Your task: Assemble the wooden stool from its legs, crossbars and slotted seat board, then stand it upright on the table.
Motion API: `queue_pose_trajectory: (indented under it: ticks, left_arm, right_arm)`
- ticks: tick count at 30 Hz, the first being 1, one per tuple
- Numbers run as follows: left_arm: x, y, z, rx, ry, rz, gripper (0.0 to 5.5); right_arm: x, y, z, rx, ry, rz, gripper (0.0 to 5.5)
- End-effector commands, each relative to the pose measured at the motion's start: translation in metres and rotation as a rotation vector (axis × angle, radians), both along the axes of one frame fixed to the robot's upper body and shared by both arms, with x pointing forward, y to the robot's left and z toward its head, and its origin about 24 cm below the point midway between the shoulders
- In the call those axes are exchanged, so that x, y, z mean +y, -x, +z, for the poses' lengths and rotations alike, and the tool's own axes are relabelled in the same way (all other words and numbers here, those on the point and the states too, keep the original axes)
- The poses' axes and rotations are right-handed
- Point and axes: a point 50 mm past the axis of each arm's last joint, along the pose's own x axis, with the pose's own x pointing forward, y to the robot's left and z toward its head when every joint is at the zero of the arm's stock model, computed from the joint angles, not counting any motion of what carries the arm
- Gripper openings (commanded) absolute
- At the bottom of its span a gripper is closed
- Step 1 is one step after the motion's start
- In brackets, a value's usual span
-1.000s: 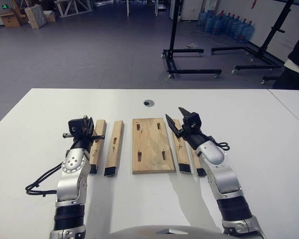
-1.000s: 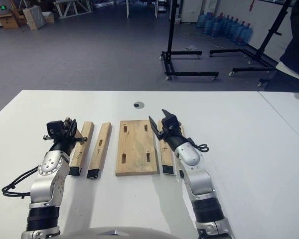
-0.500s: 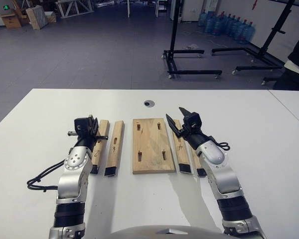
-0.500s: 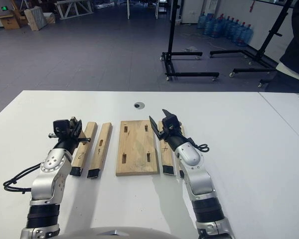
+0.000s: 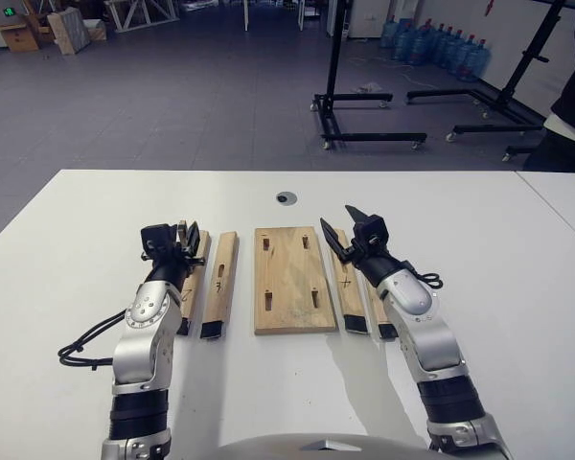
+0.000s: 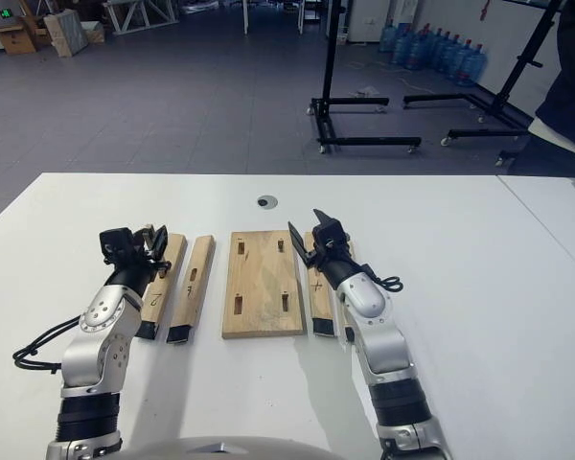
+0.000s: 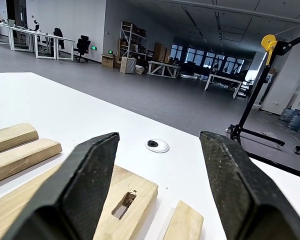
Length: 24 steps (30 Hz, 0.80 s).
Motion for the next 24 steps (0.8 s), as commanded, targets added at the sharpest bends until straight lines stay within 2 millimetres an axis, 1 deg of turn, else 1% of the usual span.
queue_pose_trajectory:
  ticks: [1,5,7,10,12,15,19,21,22,23,24]
  left_arm:
    - [0.004,-0.005,0.028,-0.108,-0.006,-0.006,2.07]
    - [0.007,-0.011,0.058,-0.209,-0.012,-0.02,2.07]
    - [0.011,-0.015,0.073,-0.264,-0.023,-0.01,2.07]
    - [0.019,-0.028,0.097,-0.338,-0.044,-0.001,2.07]
    - [0.016,-0.035,0.102,-0.345,-0.086,-0.041,2.07]
    - [0.01,-0.041,0.094,-0.311,-0.118,-0.077,2.07]
    - [-0.001,-0.046,0.093,-0.299,-0.105,-0.111,2.07]
    - [-0.002,-0.053,0.079,-0.238,-0.123,-0.124,2.07]
    - [-0.005,-0.057,0.063,-0.18,-0.128,-0.16,2.07]
    - [-0.005,-0.06,0.033,-0.065,-0.15,-0.186,2.07]
    - [-0.002,-0.06,0.005,0.041,-0.15,-0.196,2.07]
  right_arm:
    - [-0.002,-0.004,0.005,-0.02,0.008,-0.01,2.93]
    - [-0.004,-0.005,0.006,-0.023,0.007,-0.015,2.93]
    - [-0.004,-0.006,0.007,-0.025,0.006,-0.016,2.93]
    - [-0.002,-0.007,0.007,-0.026,0.003,-0.009,2.93]
    - [0.0,-0.008,0.007,-0.028,0.0,-0.004,2.93]
    - [0.001,-0.007,0.005,-0.022,0.002,0.004,2.93]
    - [-0.001,-0.005,0.0,-0.005,0.015,0.005,2.93]
    - [-0.002,-0.004,0.001,-0.004,0.017,0.008,2.93]
    - [-0.002,-0.004,0.0,-0.002,0.02,0.006,2.93]
    - [-0.002,-0.005,0.0,-0.002,0.03,0.009,2.93]
    - [-0.001,-0.005,0.0,-0.002,0.039,0.014,2.93]
